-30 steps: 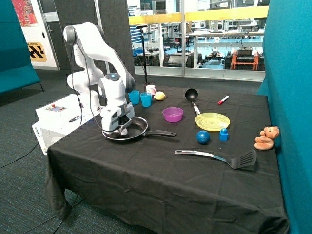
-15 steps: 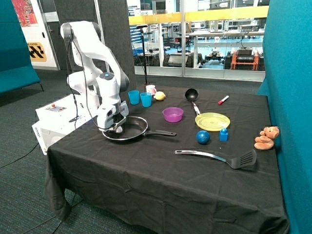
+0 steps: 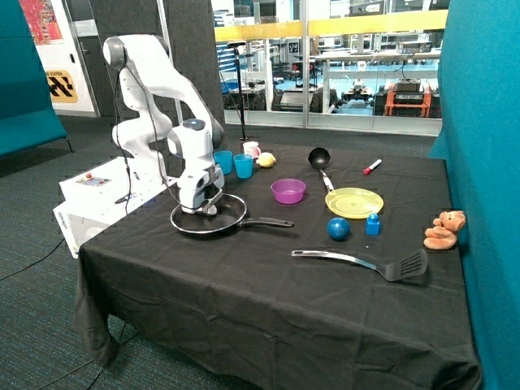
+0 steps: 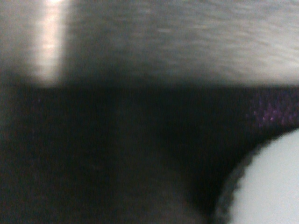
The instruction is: Clean the pan
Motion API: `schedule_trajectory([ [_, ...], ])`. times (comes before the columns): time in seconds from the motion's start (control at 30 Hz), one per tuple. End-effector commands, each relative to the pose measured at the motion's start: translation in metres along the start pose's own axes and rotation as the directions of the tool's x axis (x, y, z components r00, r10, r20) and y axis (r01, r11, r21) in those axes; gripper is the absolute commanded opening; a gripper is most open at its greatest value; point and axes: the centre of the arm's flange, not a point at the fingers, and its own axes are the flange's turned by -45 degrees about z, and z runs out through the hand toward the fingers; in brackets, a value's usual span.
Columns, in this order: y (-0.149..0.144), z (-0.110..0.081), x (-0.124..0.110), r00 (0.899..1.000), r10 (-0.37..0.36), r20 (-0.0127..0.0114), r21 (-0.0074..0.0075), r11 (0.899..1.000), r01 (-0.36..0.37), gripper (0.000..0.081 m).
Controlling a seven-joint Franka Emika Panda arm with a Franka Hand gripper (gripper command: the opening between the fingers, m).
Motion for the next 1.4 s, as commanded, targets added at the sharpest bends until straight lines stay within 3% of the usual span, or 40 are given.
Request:
schedule_trajectory([
  [0.0,-0.032,0.008,0.019,0.999,-0.039,0.0042,-0.005,0.999,0.039,0.0],
  [0.23,-0.041,0.008,0.046,0.999,-0.045,0.0043,-0.005,0.999,0.045,0.0],
  [0.6,-0.039,0.003,0.071,0.999,-0.039,0.0042,-0.005,0.999,0.039,0.0],
  [1.37,-0.001,0.001,0.07,0.999,0.035,0.0038,-0.0053,0.999,-0.035,0.0],
])
